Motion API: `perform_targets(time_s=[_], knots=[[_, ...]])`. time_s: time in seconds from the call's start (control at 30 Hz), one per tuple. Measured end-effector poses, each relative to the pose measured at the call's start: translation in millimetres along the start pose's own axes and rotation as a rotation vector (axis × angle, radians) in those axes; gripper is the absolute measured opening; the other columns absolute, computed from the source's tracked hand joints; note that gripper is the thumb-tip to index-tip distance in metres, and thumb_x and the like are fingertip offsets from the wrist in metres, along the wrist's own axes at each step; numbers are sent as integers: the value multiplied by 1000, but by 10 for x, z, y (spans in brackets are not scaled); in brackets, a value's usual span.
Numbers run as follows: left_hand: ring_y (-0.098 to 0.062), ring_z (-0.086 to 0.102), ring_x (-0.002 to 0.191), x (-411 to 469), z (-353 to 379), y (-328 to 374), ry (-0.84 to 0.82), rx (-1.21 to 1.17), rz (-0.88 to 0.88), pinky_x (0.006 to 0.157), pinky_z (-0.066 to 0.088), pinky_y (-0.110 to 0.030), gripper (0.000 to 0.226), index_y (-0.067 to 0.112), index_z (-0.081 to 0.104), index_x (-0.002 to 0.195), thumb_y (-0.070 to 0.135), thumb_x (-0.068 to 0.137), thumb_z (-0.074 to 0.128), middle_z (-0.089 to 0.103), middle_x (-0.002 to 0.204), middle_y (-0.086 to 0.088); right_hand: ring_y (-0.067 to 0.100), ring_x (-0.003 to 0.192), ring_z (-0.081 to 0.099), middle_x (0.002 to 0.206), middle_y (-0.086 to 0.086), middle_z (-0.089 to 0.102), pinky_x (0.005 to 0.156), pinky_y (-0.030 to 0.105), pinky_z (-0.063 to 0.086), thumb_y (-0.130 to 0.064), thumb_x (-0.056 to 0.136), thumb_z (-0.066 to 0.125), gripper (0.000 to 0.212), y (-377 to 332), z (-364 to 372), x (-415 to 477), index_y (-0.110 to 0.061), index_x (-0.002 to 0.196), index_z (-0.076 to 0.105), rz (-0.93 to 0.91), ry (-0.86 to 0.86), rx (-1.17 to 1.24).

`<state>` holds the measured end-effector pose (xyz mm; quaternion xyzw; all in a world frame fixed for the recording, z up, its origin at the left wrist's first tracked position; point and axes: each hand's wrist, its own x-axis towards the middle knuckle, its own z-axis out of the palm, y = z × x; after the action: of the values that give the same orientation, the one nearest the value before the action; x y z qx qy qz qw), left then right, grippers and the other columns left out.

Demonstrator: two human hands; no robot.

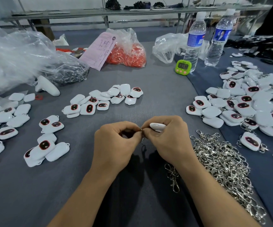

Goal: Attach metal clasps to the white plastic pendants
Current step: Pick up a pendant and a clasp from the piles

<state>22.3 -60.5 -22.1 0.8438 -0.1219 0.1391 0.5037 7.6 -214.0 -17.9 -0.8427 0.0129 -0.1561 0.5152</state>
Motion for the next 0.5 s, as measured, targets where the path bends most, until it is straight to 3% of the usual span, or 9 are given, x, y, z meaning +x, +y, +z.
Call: perform_targets(time_s=[0.23,0.37,0.5], knots=[[1,63,59,26,-4,-28,-11,-73,-16,55,46,-11,20,29,80,76,8,76,81,73,69,17,10,68,68,65,-8,72,63,21,53,-8,81,79,19,0,-20,0,-25,72,79,-13,-14,10],[-7,74,73,64,-14,-65,-106,-232,-213,70,58,-22,20,29,82,77,9,77,81,77,73,8,7,69,68,66,-11,72,61,15,50,-8,81,80,20,28,-18,3,-26,72,79,-27,-5,20],[-11,74,73,73,-22,-81,-139,-263,-269,77,60,-32,18,26,82,77,8,77,81,77,74,2,7,72,69,69,-12,74,64,13,50,-8,81,80,22,58,-21,18,-28,72,79,-21,-29,70]])
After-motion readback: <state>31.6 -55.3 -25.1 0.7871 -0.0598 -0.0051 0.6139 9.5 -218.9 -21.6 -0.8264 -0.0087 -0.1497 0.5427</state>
